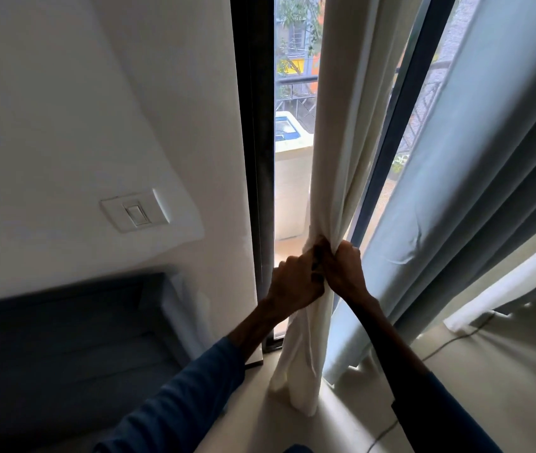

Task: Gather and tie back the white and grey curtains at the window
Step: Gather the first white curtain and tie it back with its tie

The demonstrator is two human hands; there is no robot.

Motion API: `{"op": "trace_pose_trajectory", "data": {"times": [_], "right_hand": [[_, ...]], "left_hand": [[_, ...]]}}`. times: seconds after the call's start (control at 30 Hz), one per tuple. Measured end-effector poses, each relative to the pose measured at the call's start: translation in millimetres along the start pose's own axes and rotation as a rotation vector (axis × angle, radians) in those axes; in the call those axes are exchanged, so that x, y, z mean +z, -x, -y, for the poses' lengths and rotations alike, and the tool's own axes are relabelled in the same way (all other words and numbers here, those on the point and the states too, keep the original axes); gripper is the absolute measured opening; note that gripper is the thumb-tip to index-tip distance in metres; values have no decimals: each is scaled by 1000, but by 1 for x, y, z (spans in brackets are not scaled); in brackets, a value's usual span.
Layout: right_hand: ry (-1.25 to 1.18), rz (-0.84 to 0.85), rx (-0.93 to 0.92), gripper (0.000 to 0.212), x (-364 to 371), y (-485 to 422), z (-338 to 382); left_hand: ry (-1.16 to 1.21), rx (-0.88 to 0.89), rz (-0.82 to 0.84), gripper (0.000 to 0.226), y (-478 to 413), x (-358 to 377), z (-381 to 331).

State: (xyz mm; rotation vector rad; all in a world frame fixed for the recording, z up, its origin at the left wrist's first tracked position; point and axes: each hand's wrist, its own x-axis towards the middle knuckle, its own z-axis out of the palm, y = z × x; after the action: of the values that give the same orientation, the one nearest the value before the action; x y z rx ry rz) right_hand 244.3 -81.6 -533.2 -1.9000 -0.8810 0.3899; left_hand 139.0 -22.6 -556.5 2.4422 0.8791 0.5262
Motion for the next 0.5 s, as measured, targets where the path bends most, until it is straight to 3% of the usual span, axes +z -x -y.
{"op": "trace_pose_trajectory", "data": {"times": [0.13, 0.27, 0.43, 0.5], "right_hand": [[73, -48, -35, 50, 0, -1, -4], [89, -70, -58, 52, -3, -6, -12], [74, 4, -44, 53, -13, -5, -21], [68, 66, -9, 54, -17, -2, -22]], "left_hand": [[-133, -18, -112, 31, 5, -6, 5], [-176, -40, -55, 11, 1, -19, 19], [-201, -46, -10, 34, -6, -43, 46], [-173, -40, -19, 32, -17, -54, 53]]}}
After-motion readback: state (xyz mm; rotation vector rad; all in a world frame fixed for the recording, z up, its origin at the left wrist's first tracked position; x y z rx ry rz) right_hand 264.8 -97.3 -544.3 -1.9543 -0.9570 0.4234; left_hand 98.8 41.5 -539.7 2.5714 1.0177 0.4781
